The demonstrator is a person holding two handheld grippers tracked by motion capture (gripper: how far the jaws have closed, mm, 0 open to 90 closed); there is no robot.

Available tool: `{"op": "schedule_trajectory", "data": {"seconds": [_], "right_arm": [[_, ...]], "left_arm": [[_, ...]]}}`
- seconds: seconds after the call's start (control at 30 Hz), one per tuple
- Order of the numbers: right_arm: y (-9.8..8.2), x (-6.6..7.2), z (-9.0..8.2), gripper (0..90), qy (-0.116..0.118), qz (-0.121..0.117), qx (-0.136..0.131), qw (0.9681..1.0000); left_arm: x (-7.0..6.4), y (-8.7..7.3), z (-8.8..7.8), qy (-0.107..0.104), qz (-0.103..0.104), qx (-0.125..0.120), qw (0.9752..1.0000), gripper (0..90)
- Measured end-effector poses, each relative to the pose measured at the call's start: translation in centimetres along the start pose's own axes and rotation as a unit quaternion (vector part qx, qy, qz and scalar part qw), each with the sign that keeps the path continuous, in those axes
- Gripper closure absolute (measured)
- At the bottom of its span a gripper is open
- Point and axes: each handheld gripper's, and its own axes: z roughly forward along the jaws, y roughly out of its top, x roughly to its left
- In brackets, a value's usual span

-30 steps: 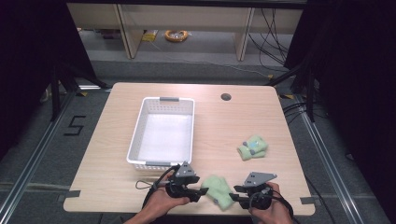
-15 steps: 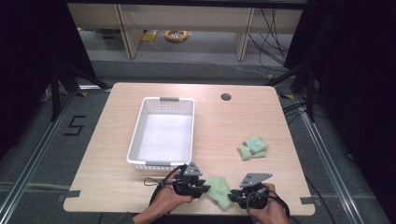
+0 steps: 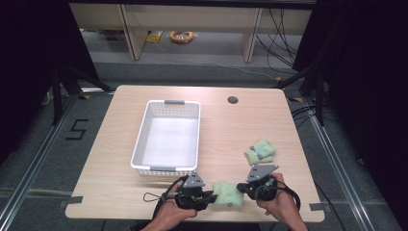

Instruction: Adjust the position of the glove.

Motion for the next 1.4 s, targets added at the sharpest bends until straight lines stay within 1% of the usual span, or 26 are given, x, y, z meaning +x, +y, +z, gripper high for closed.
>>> {"op": "schedule_trajectory", "data": {"seconds": [0.1,0.13,0.17,0.33,0.37,0.43,0.5,0.57,0.6,0.63,0.67,0.73,0.77,0.8,0.83,0.87,0.9,0.93,1.0,1.07,1.13,1.2,1.23,1.3,1.33,1.4], "right_arm": [[0.4,-0.8,0.2,87.5,0.005,-0.006,0.002,1.0],[0.8,-1.4,0.6,87.5,0.014,-0.012,-0.004,0.9998],[0.9,-1.5,0.9,87.5,0.02,-0.006,0.001,0.9998],[0.4,-1.8,2.1,87.3,0.011,-0.001,0.029,0.9995],[0.0,-2.0,2.4,86.3,0.024,-0.012,0.025,0.9993],[-0.1,-1.9,2.5,83.7,0.01,0.006,0.02,0.9997],[-0.2,-1.9,2.4,82.0,0.018,0.01,0.02,0.9996],[-0.2,-2.1,2.5,73.0,0.012,0.012,0.01,0.9998],[-0.2,-2.3,2.2,65.3,0.012,0.029,0.001,0.9995],[-0.2,-2.3,2.2,65.3,0.012,0.029,0.001,0.9995],[-0.2,-2.6,1.2,60.5,0.001,0.053,-0.01,0.9985],[-0.3,-2.9,0.9,58.4,-0.008,0.053,-0.021,0.9984],[-0.4,-3.6,0.0,53.4,-0.03,0.075,-0.046,0.9956],[-0.4,-3.6,0.0,53.4,-0.03,0.075,-0.046,0.9956],[-0.5,-4.1,-0.8,53.4,-0.036,0.091,-0.048,0.994],[-0.7,-4.8,-1.5,52.6,-0.058,0.106,-0.053,0.9912],[-0.9,-5.2,-1.8,51.5,-0.076,0.107,-0.055,0.9898],[-1.3,-5.5,-2.1,50.8,-0.095,0.133,-0.056,0.9849],[-1.4,-5.9,-2.3,50.5,-0.099,0.128,-0.05,0.9856],[-1.9,-6.8,-2.2,49.5,-0.117,0.144,-0.061,0.9807],[-2.2,-7.4,-2.2,49.2,-0.124,0.144,-0.059,0.98],[-2.3,-8.1,-2.2,49.0,-0.139,0.149,-0.064,0.9769],[-2.3,-8.2,-2.2,49.0,-0.146,0.176,-0.063,0.9715],[-2.3,-9.3,-2.2,49.1,-0.156,0.171,-0.064,0.9707],[-2.2,-9.4,-2.0,49.6,-0.157,0.198,-0.066,0.9653],[-2.2,-9.9,-2.0,50.2,-0.154,0.205,-0.064,0.9644]], "left_arm": [[-0.2,-0.1,0.2,0.008,0.007,-0.004,0.9999,78.5],[-0.2,-0.2,0.4,0.009,0.0,-0.007,0.9999,78.4],[0.0,-0.4,0.7,0.013,0.002,-0.006,0.9999,78.3],[0.3,-1.0,1.2,0.016,-0.003,0.005,0.9998,77.3],[0.3,-1.0,1.1,0.018,0.0,0.004,0.9998,76.1],[0.3,-1.1,1.0,0.022,0.001,0.004,0.9997,72.7],[0.3,-1.2,0.9,0.023,0.002,0.007,0.9997,70.8],[0.4,-1.2,0.8,0.029,0.003,0.007,0.9996,65.0],[0.5,-1.1,0.5,0.039,0.001,0.01,0.9992,53.4],[0.5,-1.1,0.5,0.039,0.001,0.01,0.9992,50.0],[0.7,-1.0,-0.2,0.045,0.001,0.013,0.9989,46.6],[0.5,-1.0,-0.4,0.05,0.001,0.005,0.9987,42.4],[0.3,-0.9,-1.0,0.055,0.007,-0.004,0.9985,40.4],[0.3,-0.9,-1.0,0.055,0.007,-0.004,0.9985,39.0],[0.1,-1.0,-1.3,0.053,0.005,-0.014,0.9985,39.0],[0.1,-1.1,-1.6,0.054,0.009,-0.011,0.9985,38.1],[0.1,-1.3,-1.7,0.055,0.01,-0.013,0.9984,37.2],[0.0,-1.4,-1.8,0.051,0.008,-0.014,0.9986,34.9],[0.2,-1.5,-2.1,0.051,0.016,-0.002,0.9986,32.2],[0.4,-1.8,-2.3,0.044,0.002,-0.011,0.999,28.9],[0.8,-2.0,-2.8,0.046,0.001,-0.015,0.9988,27.7],[1.1,-2.2,-3.1,0.052,-0.004,-0.018,0.9985,26.8],[1.2,-2.3,-3.3,0.052,-0.006,-0.017,0.9985,26.5],[1.3,-2.6,-3.4,0.054,-0.011,-0.016,0.9983,26.0],[1.3,-2.6,-3.4,0.054,-0.011,-0.016,0.9983,25.7],[1.5,-2.8,-3.6,0.053,-0.008,-0.009,0.9985,25.7]]}}
